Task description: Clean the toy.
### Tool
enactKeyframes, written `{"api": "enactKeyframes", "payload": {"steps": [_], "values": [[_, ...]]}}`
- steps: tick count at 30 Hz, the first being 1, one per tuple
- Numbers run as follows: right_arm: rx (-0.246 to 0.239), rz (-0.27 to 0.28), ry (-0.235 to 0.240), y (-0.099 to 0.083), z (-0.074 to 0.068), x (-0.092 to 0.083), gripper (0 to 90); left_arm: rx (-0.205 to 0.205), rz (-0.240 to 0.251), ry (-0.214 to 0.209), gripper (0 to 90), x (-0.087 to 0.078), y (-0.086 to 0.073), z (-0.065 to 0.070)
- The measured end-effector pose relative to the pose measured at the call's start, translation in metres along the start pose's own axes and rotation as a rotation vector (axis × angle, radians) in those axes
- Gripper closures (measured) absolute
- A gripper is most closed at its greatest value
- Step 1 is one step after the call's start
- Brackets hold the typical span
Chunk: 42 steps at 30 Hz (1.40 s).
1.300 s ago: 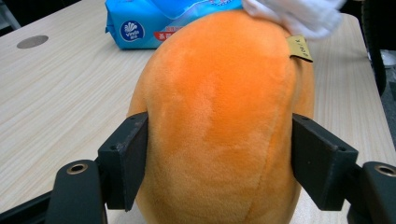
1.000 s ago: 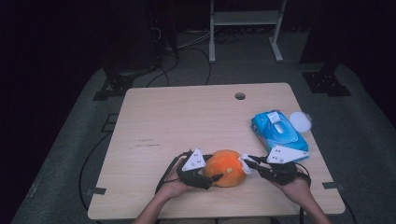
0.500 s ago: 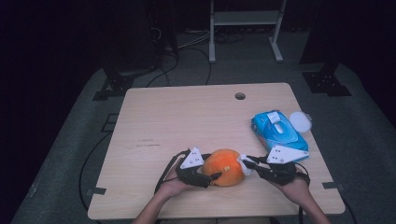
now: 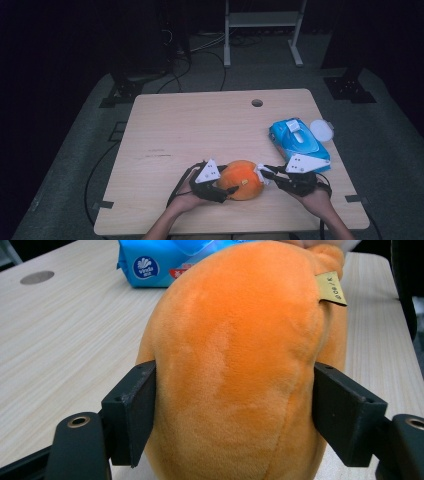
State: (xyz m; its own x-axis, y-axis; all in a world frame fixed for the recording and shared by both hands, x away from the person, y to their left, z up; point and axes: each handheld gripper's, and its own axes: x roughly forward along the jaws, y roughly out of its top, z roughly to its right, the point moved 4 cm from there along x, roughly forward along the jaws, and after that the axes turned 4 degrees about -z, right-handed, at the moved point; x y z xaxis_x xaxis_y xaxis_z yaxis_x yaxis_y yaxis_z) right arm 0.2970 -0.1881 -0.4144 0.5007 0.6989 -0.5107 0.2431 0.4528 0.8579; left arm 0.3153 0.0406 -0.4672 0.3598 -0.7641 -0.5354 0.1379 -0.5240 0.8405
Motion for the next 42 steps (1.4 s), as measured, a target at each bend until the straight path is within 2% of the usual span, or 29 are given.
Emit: {"api": "enactKeyframes", "payload": {"steps": [3, 6, 7, 10, 11, 15, 19, 24, 27, 30, 32, 34, 35, 36, 37, 38, 39, 40, 42], "values": [[-0.002, 0.019, 0.016, 0.005, -0.003, 0.001, 79.2, 0.021, -0.004, 0.003, 25.2, 0.000, 0.001, 0.003], [-0.010, -0.018, 0.001, -0.003, -0.001, 0.005, 79.3, 0.026, -0.002, -0.004, 24.9, -0.001, 0.001, 0.004], [-0.014, -0.047, -0.016, -0.009, 0.002, 0.007, 79.3, 0.024, -0.001, -0.006, 24.6, -0.001, 0.002, 0.004], [0.016, -0.052, -0.015, -0.014, 0.007, 0.005, 79.2, 0.035, -0.002, -0.004, 24.1, 0.000, 0.004, 0.006], [0.014, -0.047, -0.018, -0.012, 0.007, 0.004, 79.3, 0.037, -0.003, -0.005, 23.8, 0.001, 0.006, 0.008], [0.023, 0.024, 0.023, 0.005, 0.001, 0.003, 79.2, 0.059, 0.001, -0.010, 23.2, 0.003, 0.010, 0.014], [-0.020, -0.020, 0.012, 0.003, -0.003, 0.012, 79.2, 0.058, -0.002, -0.030, 21.3, 0.000, 0.009, 0.013], [0.003, -0.049, -0.016, -0.009, 0.006, 0.006, 79.2, 0.057, 0.003, -0.033, 21.5, 0.000, 0.009, 0.014], [0.022, -0.036, -0.014, -0.008, 0.005, 0.004, 79.2, 0.064, -0.009, -0.016, 21.3, 0.003, 0.013, 0.017], [-0.008, -0.010, 0.002, 0.003, -0.003, 0.007, 79.0, 0.065, -0.016, -0.014, 20.7, 0.003, 0.014, 0.018], [-0.035, -0.026, 0.003, 0.005, -0.006, 0.010, 79.0, 0.064, -0.015, -0.025, 19.8, 0.002, 0.013, 0.016], [-0.038, -0.030, 0.007, 0.003, -0.005, 0.011, 79.1, 0.048, -0.001, -0.045, 16.9, -0.001, 0.013, 0.012], [-0.041, -0.033, 0.005, 0.001, -0.004, 0.010, 79.1, 0.011, 0.012, -0.064, 14.4, -0.002, 0.013, 0.009], [-0.027, -0.037, 0.013, -0.001, -0.003, 0.009, 79.1, -0.050, 0.003, -0.080, 10.0, -0.001, 0.012, 0.003], [-0.018, -0.036, 0.018, -0.004, -0.001, 0.007, 79.1, -0.086, -0.015, -0.091, 5.7, 0.000, 0.010, 0.000], [-0.015, -0.039, 0.017, -0.005, 0.000, 0.006, 79.1, -0.086, -0.015, -0.091, 4.1, 0.000, 0.010, 0.000], [-0.015, -0.039, 0.016, -0.006, 0.001, 0.006, 79.1, -0.117, -0.020, -0.108, 5.5, 0.002, 0.009, -0.002], [-0.014, -0.040, 0.013, -0.006, 0.001, 0.006, 79.1, -0.130, -0.013, -0.125, 8.7, 0.003, 0.008, -0.002], [-0.020, -0.040, 0.002, -0.003, 0.001, 0.006, 79.1, -0.113, 0.002, -0.094, 17.3, 0.003, 0.011, 0.002]]}}
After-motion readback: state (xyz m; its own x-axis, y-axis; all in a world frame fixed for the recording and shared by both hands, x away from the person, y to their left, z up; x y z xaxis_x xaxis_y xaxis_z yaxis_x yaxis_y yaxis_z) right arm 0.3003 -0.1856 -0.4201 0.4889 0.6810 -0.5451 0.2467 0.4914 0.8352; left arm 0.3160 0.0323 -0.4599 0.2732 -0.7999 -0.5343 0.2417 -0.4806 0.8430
